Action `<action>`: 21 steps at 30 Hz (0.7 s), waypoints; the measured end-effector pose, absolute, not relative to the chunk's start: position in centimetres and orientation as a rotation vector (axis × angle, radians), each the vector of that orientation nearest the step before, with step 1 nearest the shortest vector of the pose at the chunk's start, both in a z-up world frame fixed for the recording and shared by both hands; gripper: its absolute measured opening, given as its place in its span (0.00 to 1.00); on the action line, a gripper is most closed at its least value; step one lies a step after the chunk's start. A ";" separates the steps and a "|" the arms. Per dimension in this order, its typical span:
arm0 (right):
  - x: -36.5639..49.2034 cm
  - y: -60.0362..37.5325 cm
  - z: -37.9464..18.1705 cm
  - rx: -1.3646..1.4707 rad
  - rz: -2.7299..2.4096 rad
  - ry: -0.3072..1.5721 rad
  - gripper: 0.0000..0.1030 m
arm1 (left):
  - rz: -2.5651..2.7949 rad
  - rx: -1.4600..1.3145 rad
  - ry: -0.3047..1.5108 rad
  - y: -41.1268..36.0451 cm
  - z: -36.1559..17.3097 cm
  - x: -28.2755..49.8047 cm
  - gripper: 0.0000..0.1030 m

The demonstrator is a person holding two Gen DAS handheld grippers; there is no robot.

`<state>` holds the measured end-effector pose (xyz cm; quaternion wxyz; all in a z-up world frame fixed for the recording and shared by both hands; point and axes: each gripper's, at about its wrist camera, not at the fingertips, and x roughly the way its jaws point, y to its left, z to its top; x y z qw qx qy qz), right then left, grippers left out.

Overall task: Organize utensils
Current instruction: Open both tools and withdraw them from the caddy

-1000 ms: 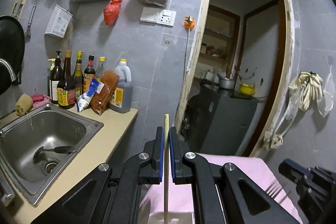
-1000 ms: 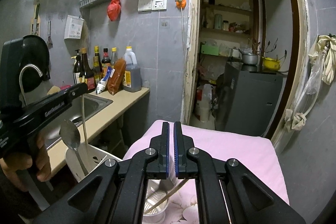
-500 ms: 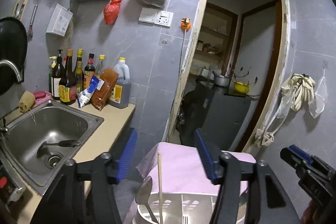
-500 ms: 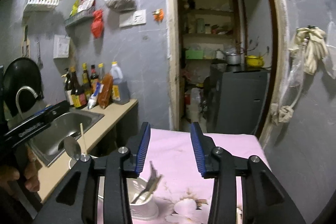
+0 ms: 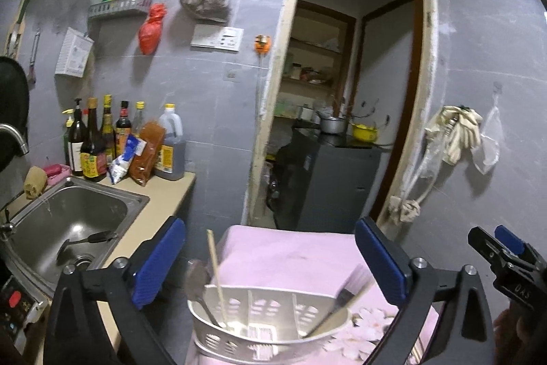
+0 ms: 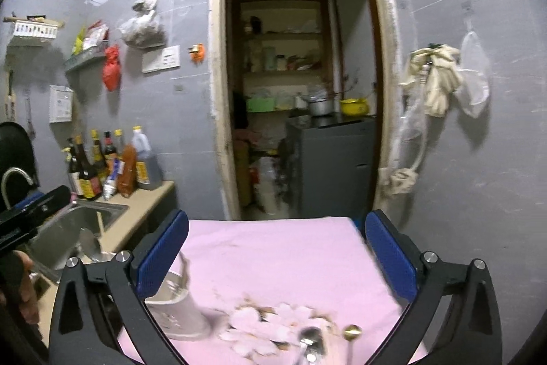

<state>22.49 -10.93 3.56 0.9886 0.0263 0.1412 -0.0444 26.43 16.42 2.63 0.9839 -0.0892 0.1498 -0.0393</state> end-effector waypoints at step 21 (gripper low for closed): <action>15.0 -17.5 1.0 0.069 -0.290 0.379 0.99 | -0.310 -0.110 0.343 7.5 0.3 21.9 0.99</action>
